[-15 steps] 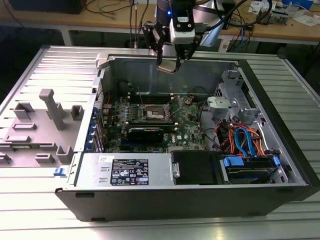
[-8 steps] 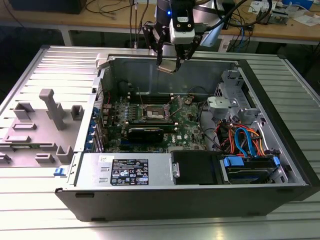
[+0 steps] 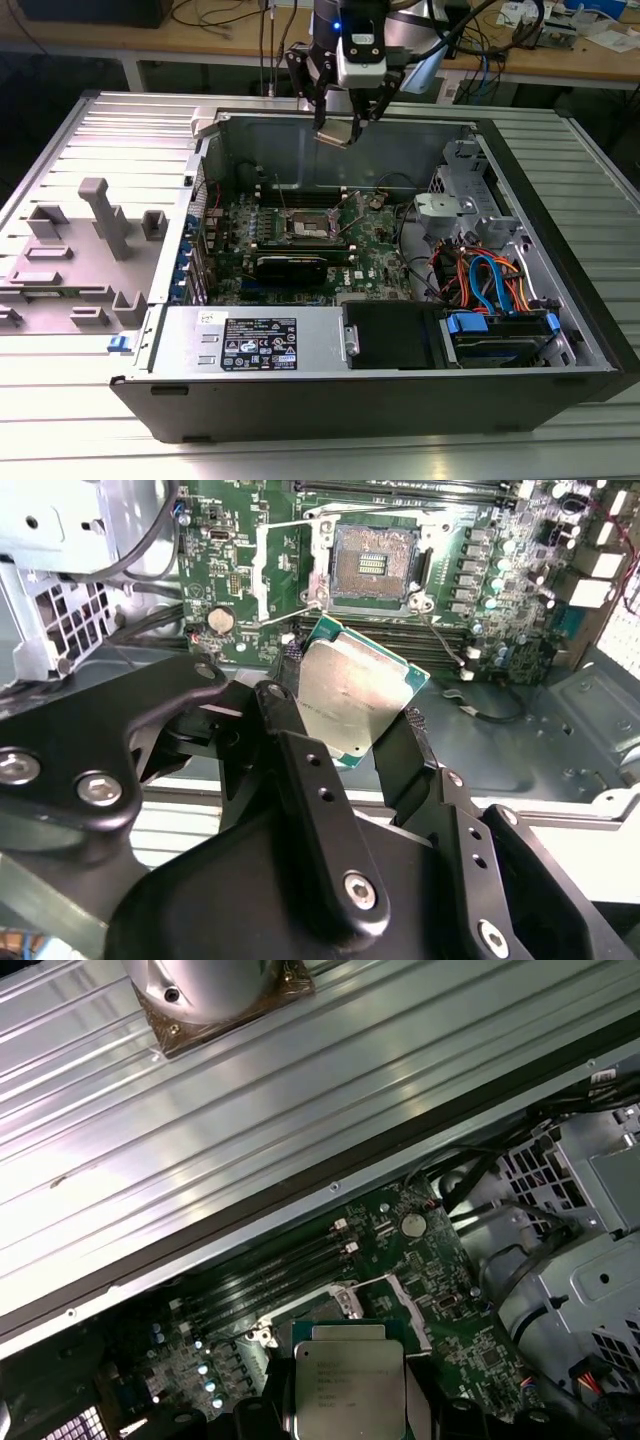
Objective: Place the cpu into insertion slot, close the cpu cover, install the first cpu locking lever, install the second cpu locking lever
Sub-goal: 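Place the cpu into insertion slot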
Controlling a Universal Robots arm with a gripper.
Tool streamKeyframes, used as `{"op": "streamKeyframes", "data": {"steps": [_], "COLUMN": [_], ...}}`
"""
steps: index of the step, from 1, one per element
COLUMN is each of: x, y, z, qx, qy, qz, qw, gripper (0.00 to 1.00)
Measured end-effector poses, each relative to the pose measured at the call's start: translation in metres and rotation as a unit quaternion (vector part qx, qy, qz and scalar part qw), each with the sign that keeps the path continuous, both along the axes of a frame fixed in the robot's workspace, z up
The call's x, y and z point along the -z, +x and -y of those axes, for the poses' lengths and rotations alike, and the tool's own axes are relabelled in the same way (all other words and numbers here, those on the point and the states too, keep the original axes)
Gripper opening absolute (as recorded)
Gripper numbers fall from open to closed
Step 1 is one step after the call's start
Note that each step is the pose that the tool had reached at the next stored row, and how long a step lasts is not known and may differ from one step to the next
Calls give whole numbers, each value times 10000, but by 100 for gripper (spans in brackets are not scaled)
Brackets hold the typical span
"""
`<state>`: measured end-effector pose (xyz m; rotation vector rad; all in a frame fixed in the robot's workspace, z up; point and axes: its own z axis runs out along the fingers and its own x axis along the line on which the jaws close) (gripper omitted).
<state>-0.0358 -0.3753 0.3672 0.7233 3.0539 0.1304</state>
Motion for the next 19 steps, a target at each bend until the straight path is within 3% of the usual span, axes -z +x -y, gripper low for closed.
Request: {"op": "streamKeyframes", "data": {"steps": [6,9,19], "x": [10,17,17], "y": [0,0,0], "z": [14,14,14], "qx": [184,487,490], "qy": [-6,-5,-5], "qz": [0,0,0], "qw": [9998,9988,9988], "gripper": [54,54,54]}}
